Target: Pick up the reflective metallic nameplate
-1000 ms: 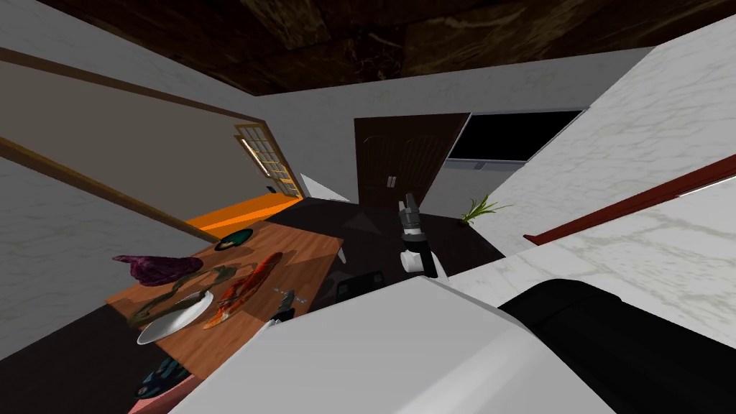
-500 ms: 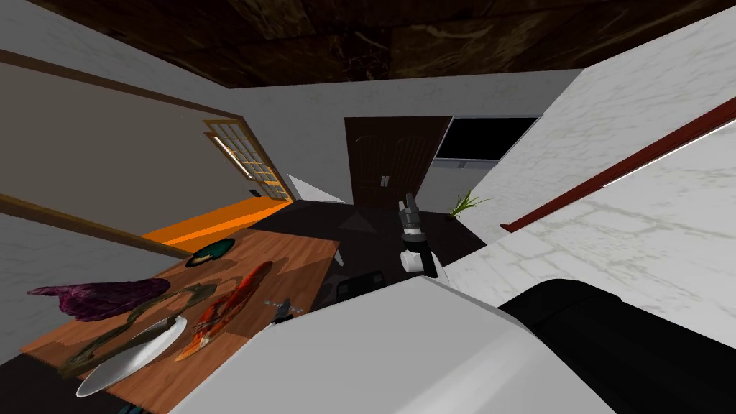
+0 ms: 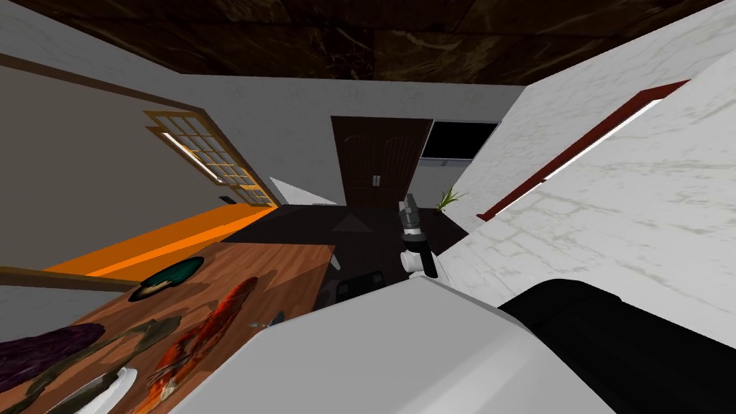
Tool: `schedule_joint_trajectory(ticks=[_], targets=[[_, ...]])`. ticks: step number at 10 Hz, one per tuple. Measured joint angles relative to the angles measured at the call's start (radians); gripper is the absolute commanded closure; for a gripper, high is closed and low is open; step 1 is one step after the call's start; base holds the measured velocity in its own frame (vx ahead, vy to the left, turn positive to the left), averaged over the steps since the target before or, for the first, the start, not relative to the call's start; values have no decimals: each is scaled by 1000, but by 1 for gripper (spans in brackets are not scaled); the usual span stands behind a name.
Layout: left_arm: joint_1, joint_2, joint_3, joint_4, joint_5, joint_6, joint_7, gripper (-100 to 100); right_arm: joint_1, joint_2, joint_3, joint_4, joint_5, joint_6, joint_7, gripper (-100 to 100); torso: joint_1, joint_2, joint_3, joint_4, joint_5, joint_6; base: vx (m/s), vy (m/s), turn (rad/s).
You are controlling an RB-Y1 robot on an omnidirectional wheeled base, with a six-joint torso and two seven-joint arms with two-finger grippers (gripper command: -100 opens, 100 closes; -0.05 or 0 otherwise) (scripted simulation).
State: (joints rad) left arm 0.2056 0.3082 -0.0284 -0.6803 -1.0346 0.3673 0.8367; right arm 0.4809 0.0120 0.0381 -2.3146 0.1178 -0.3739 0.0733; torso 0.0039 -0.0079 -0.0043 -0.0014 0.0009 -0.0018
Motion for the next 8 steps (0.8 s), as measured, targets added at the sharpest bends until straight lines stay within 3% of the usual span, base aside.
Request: schedule_joint_trajectory(ticks=[1, 2, 3, 4, 5, 7, 8], targets=[[4, -4, -3, 13, -8, 18, 9, -100, 0, 0, 0, 0, 0, 0, 0, 0, 0, 0, 0, 0, 0, -1, 16, 21, -28], [5, -4, -4, 13, -8, 22, 10, 0, 0, 0, 0, 0, 0, 0, 0, 0, -1, 0, 0, 0, 0, -1, 0, 0, 0], [5, -4, -3, 13, -8, 22, 10, -100, 0, 0, 0, 0, 0, 0, 0, 0, -2, 1, 0, 0, 0, -1, -16, 79, -51], [0, -21, -8, 26, -43, 32, 39, -100, 0, 0, 0, 0, 0, 0, 0, 0, 2, 2, 1, 0, 0, -1, -16, 125, -59], [6, -38, -10, 13, -46, 50, 45, -100, 0, 0, 0, 0, 0, 0, 0, 0, 5, 3, 1, 0, 1, -1, -13, 138, -73], [1, -81, -19, 18, -95, 92, 87, -100, 0, 0, 0, 0, 0, 0, 0, 0, 6, 4, 2, 1, 1, -1, -34, 143, -62], [-7, -103, -28, 38, -138, 112, 128, -100, 0, 0, 0, 0, 0, 0, 0, 0, 7, 3, 2, 1, 1, -1, -8, 145, -57]])
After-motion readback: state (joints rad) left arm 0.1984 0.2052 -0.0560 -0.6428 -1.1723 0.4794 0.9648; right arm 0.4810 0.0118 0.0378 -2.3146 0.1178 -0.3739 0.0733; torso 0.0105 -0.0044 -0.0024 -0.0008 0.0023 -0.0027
